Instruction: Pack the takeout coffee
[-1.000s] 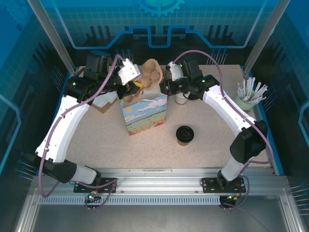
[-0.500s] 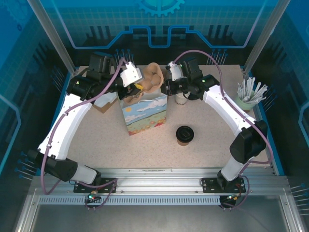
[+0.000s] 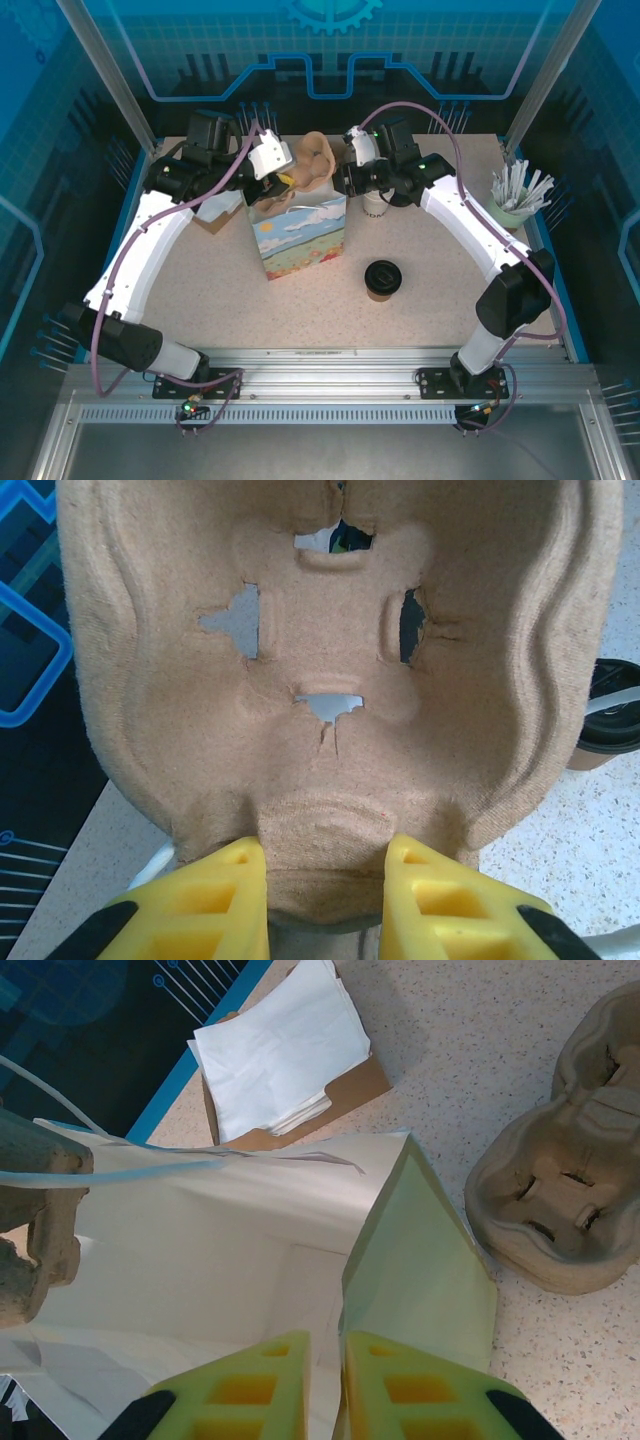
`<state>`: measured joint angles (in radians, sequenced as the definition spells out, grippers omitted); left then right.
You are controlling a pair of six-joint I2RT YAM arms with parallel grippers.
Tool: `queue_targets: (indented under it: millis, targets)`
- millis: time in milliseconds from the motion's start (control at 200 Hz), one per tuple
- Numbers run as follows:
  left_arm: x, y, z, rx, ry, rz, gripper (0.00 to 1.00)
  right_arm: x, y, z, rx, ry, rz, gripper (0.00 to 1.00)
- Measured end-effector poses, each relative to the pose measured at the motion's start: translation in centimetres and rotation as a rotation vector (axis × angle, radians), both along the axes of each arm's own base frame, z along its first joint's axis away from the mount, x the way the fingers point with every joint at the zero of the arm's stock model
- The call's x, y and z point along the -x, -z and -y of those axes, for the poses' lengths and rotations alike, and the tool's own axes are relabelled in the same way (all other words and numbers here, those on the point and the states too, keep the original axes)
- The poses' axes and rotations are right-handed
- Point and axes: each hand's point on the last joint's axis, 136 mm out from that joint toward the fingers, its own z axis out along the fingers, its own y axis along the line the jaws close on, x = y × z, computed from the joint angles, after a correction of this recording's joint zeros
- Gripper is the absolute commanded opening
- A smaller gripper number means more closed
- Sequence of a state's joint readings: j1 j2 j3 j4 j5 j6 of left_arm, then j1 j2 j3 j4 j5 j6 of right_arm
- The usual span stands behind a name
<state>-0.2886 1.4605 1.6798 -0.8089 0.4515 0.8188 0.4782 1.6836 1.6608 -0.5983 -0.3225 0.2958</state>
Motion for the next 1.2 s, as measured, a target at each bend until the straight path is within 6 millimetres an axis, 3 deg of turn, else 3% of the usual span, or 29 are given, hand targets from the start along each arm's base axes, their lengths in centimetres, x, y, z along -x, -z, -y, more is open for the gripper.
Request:
queue_targets:
  millis: [455, 1201]
  targets:
    - [-0.8, 1.3, 0.0, 0.007, 0.003, -0.022, 0.25, 0.0, 0.0, 0.0, 0.001, 0.001, 0.001, 0.16]
    - [0.2, 3.3, -0.6, -0.037, 0.005, -0.110, 0.25, -0.6, -0.1, 0.2, -0.002, 0.037, 0.012, 0.14]
